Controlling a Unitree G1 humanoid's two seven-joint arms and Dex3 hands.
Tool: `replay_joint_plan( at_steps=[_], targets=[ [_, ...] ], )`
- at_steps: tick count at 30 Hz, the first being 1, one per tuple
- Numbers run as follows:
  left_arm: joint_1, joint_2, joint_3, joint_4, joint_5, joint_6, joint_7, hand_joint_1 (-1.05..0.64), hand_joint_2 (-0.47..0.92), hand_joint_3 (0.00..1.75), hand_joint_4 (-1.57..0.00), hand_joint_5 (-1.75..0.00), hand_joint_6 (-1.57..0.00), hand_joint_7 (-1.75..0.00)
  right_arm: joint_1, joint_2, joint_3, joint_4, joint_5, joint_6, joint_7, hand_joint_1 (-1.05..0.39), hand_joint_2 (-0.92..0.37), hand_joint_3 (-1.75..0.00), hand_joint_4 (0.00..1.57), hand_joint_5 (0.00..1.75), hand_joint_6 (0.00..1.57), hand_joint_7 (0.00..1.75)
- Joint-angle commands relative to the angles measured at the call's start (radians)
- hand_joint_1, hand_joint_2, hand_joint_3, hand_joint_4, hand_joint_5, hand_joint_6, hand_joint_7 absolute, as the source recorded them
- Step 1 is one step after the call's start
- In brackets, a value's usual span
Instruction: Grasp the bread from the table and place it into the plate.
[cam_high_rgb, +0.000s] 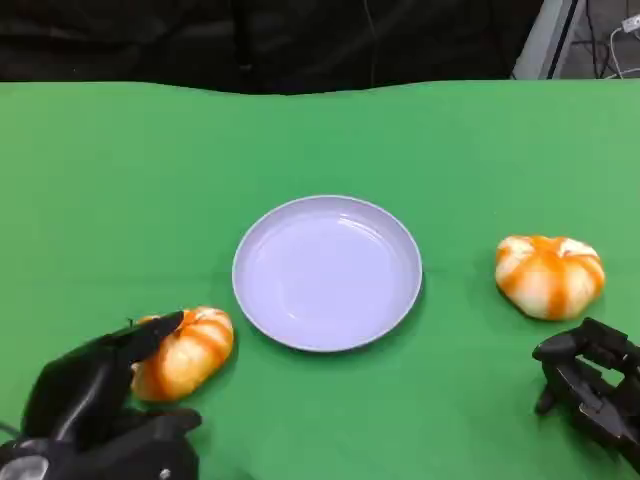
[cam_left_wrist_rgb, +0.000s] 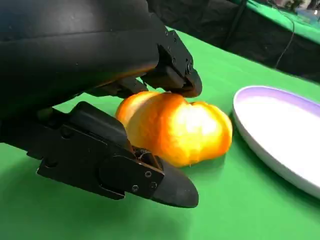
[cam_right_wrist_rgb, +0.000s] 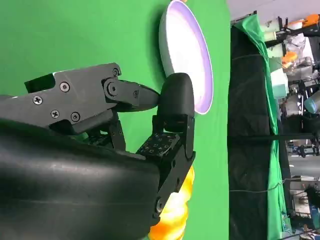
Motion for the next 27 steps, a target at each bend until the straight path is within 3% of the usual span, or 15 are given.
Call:
replay_joint_plan(
  at_steps=[1,7,8,11,14,16,17,18,20,22,23,24,25,27],
  targets=[
    [-0.047,0.025,-0.062,0.022,0.040,0.097,-0.002,-0.93,0.92,0.17,-0.47,0.00,-0.45,0.00,0.001,-0.007,-0.005,-0.010,0.014,0.004,-0.004,-0.26,-0.92,-0.46,0.62,1.71,0.77,1.05],
    [-0.138,0.013,-0.134,0.111,0.048,0.161,0.023,-0.87,0.92,0.22,-0.50,-0.01,-0.47,-0.01,0.001,-0.009,-0.004,-0.004,0.013,-0.004,0.002,-0.26,-0.92,-0.45,0.61,1.71,0.76,1.05],
    [-0.146,0.011,-0.142,0.126,0.044,0.158,0.038,-0.66,0.91,0.13,-0.54,-0.02,-0.50,-0.01,0.002,-0.009,-0.004,-0.006,0.012,-0.004,0.000,-0.25,-0.92,-0.45,0.61,1.71,0.76,1.05],
    [-0.160,0.000,-0.152,0.171,0.019,0.134,0.087,-0.26,0.87,0.03,-0.64,-0.04,-0.58,-0.03,0.002,-0.007,-0.004,-0.004,0.010,-0.004,-0.004,-0.26,-0.92,-0.45,0.61,1.71,0.76,1.05],
    [-0.166,-0.003,-0.165,0.194,0.004,0.126,0.122,-0.06,0.86,0.01,-0.75,-0.08,-0.69,-0.05,0.004,-0.005,-0.002,-0.009,0.011,0.001,-0.007,-0.26,-0.92,-0.45,0.61,1.71,0.76,1.05],
    [-0.165,0.000,-0.174,0.190,0.000,0.133,0.127,-0.02,0.86,0.00,-0.76,-0.15,-0.75,-0.03,0.003,-0.004,-0.002,-0.007,0.011,-0.002,-0.006,-0.26,-0.92,-0.45,0.62,1.71,0.76,1.05],
    [-0.164,0.001,-0.178,0.186,-0.001,0.138,0.128,-0.01,0.86,0.00,-0.62,-0.46,-0.79,-0.02,0.002,-0.004,-0.002,-0.006,0.012,-0.002,-0.005,-0.26,-0.92,-0.45,0.62,1.71,0.76,1.05],
    [-0.164,0.001,-0.181,0.183,-0.003,0.143,0.128,0.01,0.86,0.00,-0.43,-0.88,-0.83,-0.01,0.002,-0.004,-0.002,-0.007,0.010,-0.002,-0.007,-0.26,-0.92,-0.45,0.62,1.71,0.76,1.04],
    [-0.161,0.005,-0.189,0.175,0.000,0.146,0.129,0.00,0.86,0.00,-0.34,-1.18,-0.90,-0.03,0.002,-0.005,-0.001,-0.008,0.010,-0.002,-0.008,-0.27,-0.92,-0.44,0.62,1.71,0.77,1.04],
    [-0.158,0.004,-0.190,0.170,-0.008,0.145,0.131,0.00,0.85,0.00,-0.35,-1.33,-0.96,-0.07,0.002,-0.005,-0.001,-0.009,0.009,-0.002,-0.010,-0.27,-0.92,-0.44,0.62,1.71,0.77,1.04],
    [-0.155,0.000,-0.187,0.166,-0.015,0.148,0.131,0.00,0.85,0.00,-0.35,-1.42,-0.95,-0.17,0.003,-0.005,-0.001,-0.010,0.010,-0.001,-0.009,-0.27,-0.92,-0.44,0.62,1.71,0.77,1.04],
    [-0.153,-0.003,-0.186,0.162,-0.020,0.151,0.135,-0.01,0.84,0.00,-0.35,-1.58,-0.75,-0.73,0.003,-0.004,-0.001,-0.011,0.011,0.000,-0.008,-0.27,-0.92,-0.44,0.62,1.71,0.77,1.04],
    [-0.149,-0.007,-0.185,0.157,-0.024,0.152,0.146,-0.01,0.84,0.00,-0.35,-1.66,-0.63,-1.04,0.002,-0.004,0.000,-0.010,0.012,-0.001,-0.008,-0.27,-0.92,-0.44,0.62,1.71,0.77,1.04],
    [-0.139,-0.017,-0.179,0.142,-0.038,0.157,0.163,-0.01,0.83,0.00,-0.49,-1.73,-0.54,-1.48,0.001,-0.004,-0.001,-0.008,0.013,-0.003,-0.006,-0.26,-0.92,-0.44,0.62,1.71,0.76,1.04]
  ],
)
